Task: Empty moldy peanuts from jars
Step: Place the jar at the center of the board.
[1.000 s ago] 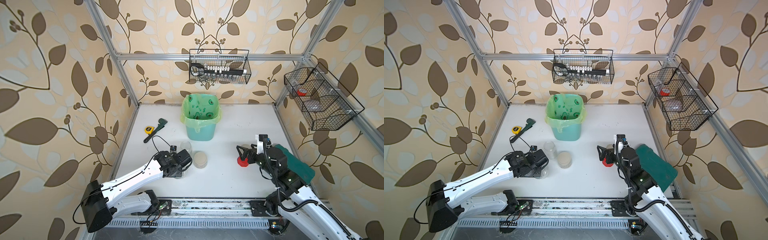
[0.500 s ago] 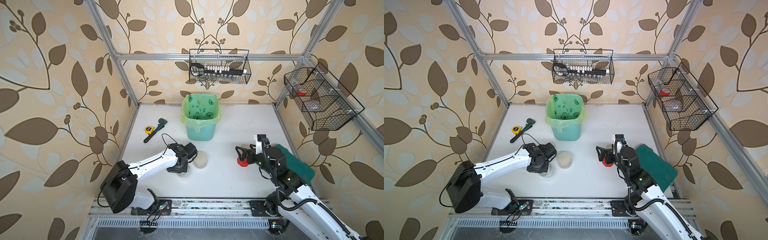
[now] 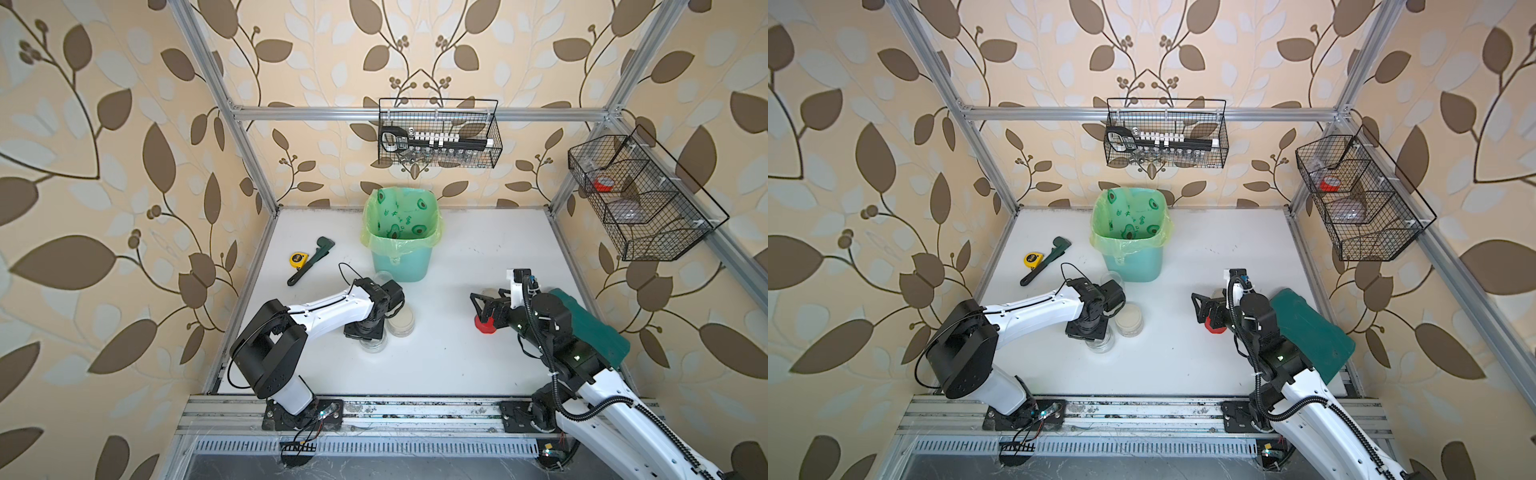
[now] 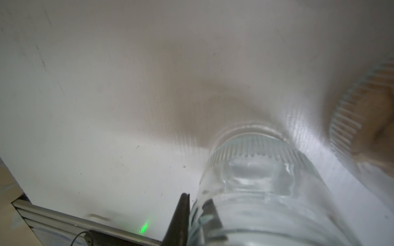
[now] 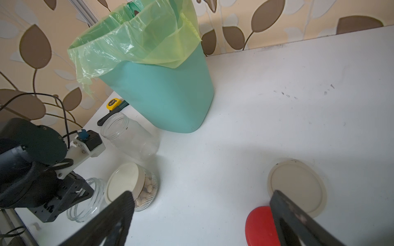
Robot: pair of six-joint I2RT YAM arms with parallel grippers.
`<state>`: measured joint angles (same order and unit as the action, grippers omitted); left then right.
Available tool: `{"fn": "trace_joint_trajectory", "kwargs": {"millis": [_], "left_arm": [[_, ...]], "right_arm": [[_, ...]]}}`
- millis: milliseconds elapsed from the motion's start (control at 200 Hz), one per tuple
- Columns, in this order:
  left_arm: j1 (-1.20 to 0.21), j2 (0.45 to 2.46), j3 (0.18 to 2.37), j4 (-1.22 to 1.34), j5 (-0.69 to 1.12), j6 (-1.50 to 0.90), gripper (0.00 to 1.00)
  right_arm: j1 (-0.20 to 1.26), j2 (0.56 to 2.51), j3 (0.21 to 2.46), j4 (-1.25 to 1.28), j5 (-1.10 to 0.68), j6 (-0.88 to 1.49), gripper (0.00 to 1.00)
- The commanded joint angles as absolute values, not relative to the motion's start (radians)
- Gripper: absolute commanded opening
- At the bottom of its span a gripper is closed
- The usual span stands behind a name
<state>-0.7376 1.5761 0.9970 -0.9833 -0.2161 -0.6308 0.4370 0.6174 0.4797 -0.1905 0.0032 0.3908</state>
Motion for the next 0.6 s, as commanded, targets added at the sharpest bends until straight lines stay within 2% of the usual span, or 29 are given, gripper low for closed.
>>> {"fn": "trace_joint_trajectory", "kwargs": {"millis": [0,50,205,285,440,525,595], "left_arm": [[-0.725,1.552,1.019,-1.009,-0.217,-0.618,0.33],[-0.725,1.543,1.019,-1.011,-0.215,-0.619,0.41],[-0.724,1.492,1.026,-1.032,-0.213,-0.616,0.48],[-0.726,1.449,1.036,-1.063,-0.217,-0.618,0.58],[-0.726,1.229,1.057,-1.116,-0.335,-0.636,0.88],[-0.726,1.08,1.055,-1.059,-0.418,-0.629,0.98],[-0.726,0.943,1.009,-0.93,-0.473,-0.602,0.99]], "right_arm": [[0.436,0.618,0.491,-0.179,-0.008,0.375,1.0],[0.435,0.619,0.491,-0.179,-0.007,0.376,1.0],[0.435,0.623,0.492,-0.179,-0.007,0.375,1.0],[0.436,0.624,0.492,-0.179,-0.014,0.376,1.0],[0.436,0.636,0.502,-0.195,-0.03,0.368,1.0],[0.436,0.656,0.51,-0.205,-0.058,0.351,1.0],[0.436,0.679,0.52,-0.21,-0.085,0.339,1.0]]}}
